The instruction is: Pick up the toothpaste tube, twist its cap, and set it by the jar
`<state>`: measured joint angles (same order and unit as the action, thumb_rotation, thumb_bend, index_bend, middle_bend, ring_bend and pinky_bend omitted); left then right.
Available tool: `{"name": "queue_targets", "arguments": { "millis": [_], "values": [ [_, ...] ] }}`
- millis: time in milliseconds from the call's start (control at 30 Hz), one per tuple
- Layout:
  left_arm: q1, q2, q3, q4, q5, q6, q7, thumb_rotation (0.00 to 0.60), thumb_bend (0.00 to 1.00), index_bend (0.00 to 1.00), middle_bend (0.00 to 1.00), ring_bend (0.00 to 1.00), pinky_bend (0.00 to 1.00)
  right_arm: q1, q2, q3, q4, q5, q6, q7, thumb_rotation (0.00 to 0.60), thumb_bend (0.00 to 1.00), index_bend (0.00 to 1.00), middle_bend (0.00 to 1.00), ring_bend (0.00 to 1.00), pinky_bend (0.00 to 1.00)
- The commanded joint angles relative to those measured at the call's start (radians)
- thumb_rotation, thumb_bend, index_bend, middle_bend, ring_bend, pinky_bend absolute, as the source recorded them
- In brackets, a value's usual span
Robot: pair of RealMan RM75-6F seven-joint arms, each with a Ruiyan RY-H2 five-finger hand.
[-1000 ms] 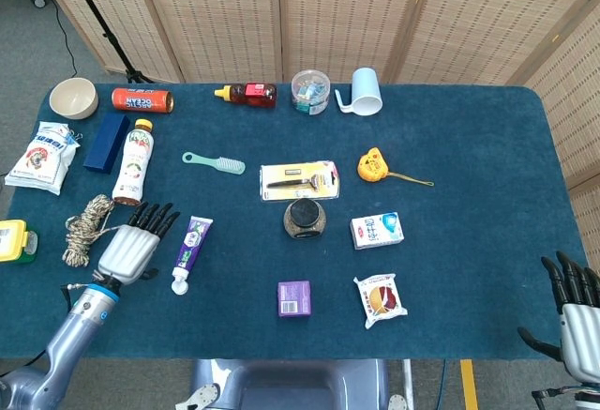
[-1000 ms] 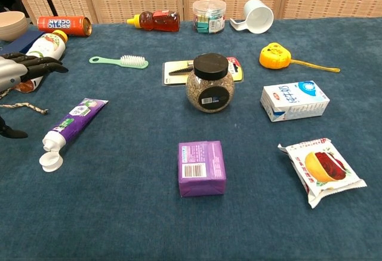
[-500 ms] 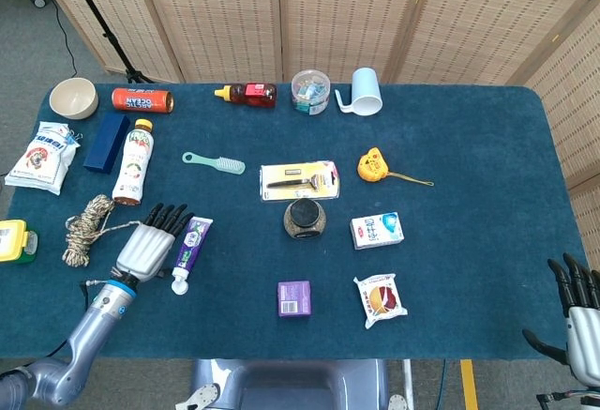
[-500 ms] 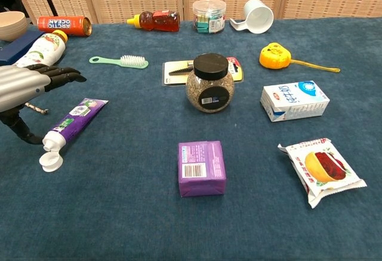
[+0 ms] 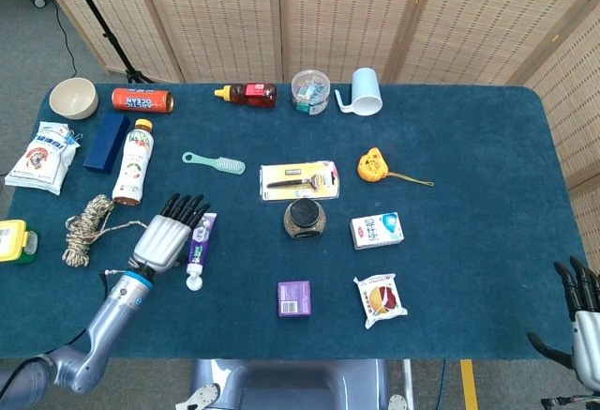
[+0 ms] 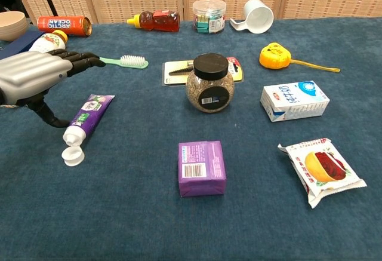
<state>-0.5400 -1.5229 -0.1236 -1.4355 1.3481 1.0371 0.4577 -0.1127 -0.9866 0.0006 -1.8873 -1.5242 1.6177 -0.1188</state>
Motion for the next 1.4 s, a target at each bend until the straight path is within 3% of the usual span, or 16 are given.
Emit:
{"name": "queue_targets", "arguments": {
  "millis": [33,267,400,800,1400],
  "values": [
    [-0.017,-0.006,-0.017,0.0,-0.004,0.001,0.005,0.6,0.17,0.0,0.0,0.0,0.0,-0.002,0.0,0.0,0.0,0.0,0.003,0.001,0.6,0.12,0.0,0.0,0.0,0.0],
    [-0.067,-0.023,-0.047,0.011,-0.028,-0.029,0.02,0.6,0.19,0.0,0.0,0.0,0.0,-0.013,0.003,-0.001,0.0,0.002,0.014,0.005,0.6,0.12,0.0,0.0,0.0,0.0],
    [-0.077,-0.01,-0.037,0.005,-0.012,-0.029,0.017,0.6,0.19,0.0,0.0,0.0,0.0,-0.013,0.002,-0.001,-0.001,0.001,0.014,0.003,0.6,0.12,0.0,0.0,0.0,0.0],
    [-0.033,0.134,0.074,-0.053,0.047,-0.038,-0.049,0.6,0.19,0.0,0.0,0.0,0.0,-0.012,0.003,0.001,-0.004,-0.003,0.008,0.001,0.6,0.12,0.0,0.0,0.0,0.0],
    [-0.07,0.022,0.085,-0.003,0.057,-0.065,-0.021,0.6,0.19,0.0,0.0,0.0,0.0,-0.027,0.012,-0.003,-0.005,-0.007,0.024,0.009,0.6,0.12,0.0,0.0,0.0,0.0]
  ]
}}
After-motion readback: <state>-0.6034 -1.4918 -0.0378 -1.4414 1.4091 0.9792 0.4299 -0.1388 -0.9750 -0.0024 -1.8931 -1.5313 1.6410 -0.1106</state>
